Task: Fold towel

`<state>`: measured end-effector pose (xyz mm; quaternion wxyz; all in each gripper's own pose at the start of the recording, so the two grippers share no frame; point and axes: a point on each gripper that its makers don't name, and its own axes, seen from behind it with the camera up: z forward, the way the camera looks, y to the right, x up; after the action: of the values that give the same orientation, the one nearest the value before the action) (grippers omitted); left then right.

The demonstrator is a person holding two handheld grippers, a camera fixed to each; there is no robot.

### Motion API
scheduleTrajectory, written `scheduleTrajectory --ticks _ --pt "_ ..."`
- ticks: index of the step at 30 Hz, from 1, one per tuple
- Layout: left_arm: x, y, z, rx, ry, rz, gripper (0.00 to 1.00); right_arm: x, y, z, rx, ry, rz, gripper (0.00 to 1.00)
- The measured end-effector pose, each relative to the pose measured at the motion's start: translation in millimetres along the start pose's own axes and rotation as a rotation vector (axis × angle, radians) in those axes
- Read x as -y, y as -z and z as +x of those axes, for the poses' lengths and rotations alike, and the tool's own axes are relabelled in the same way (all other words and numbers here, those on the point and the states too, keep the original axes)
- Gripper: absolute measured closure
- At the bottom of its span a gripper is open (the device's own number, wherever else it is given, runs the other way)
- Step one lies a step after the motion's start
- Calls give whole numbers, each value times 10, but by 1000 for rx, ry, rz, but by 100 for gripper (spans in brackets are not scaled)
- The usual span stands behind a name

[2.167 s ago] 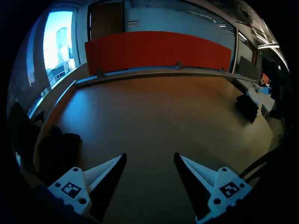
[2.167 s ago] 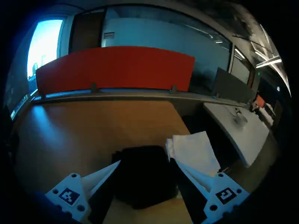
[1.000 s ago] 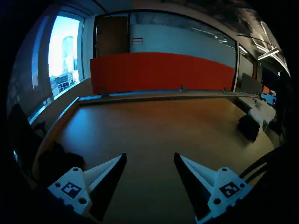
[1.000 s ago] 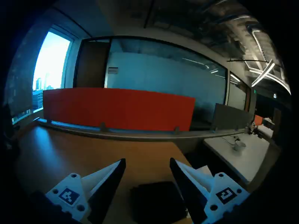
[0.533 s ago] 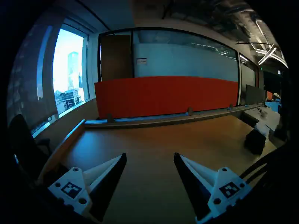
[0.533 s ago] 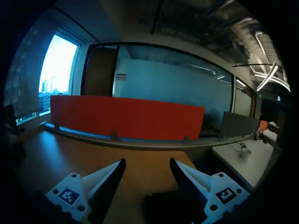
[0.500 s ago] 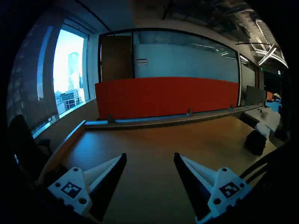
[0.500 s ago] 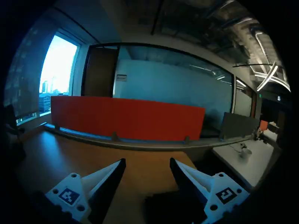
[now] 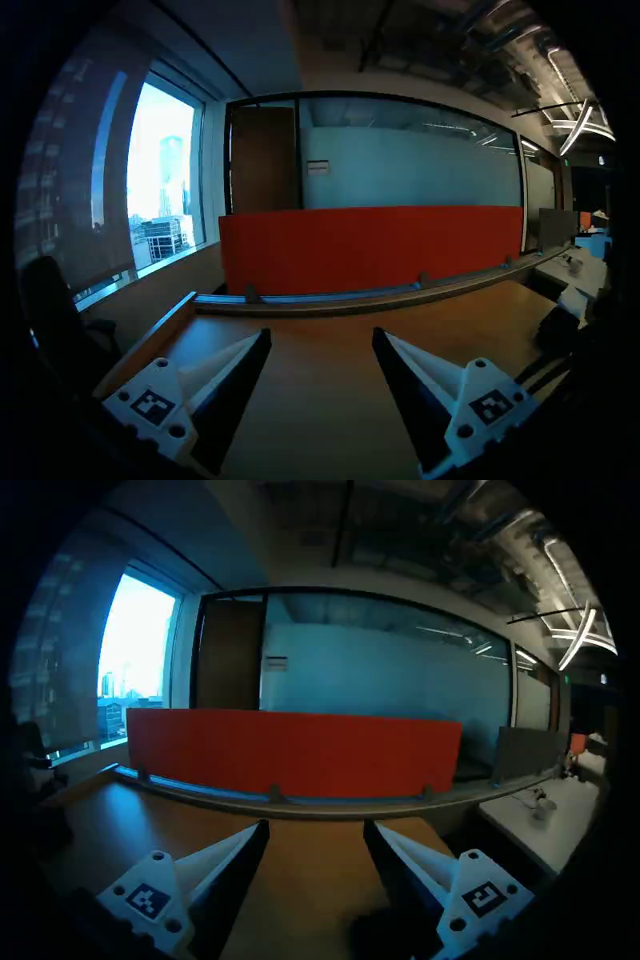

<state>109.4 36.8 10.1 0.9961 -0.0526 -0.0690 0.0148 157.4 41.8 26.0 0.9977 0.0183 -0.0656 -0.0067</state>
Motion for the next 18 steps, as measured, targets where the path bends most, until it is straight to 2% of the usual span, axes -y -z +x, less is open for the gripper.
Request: scheduleTrajectory --ticks 6,18 --pt "1 -1 70 -19 4 -1 6 204 -32 93 -22 -14 24 9" --pt "-42 49 13 -29 7 -16 7 370 14 216 -47 -13 34 9"
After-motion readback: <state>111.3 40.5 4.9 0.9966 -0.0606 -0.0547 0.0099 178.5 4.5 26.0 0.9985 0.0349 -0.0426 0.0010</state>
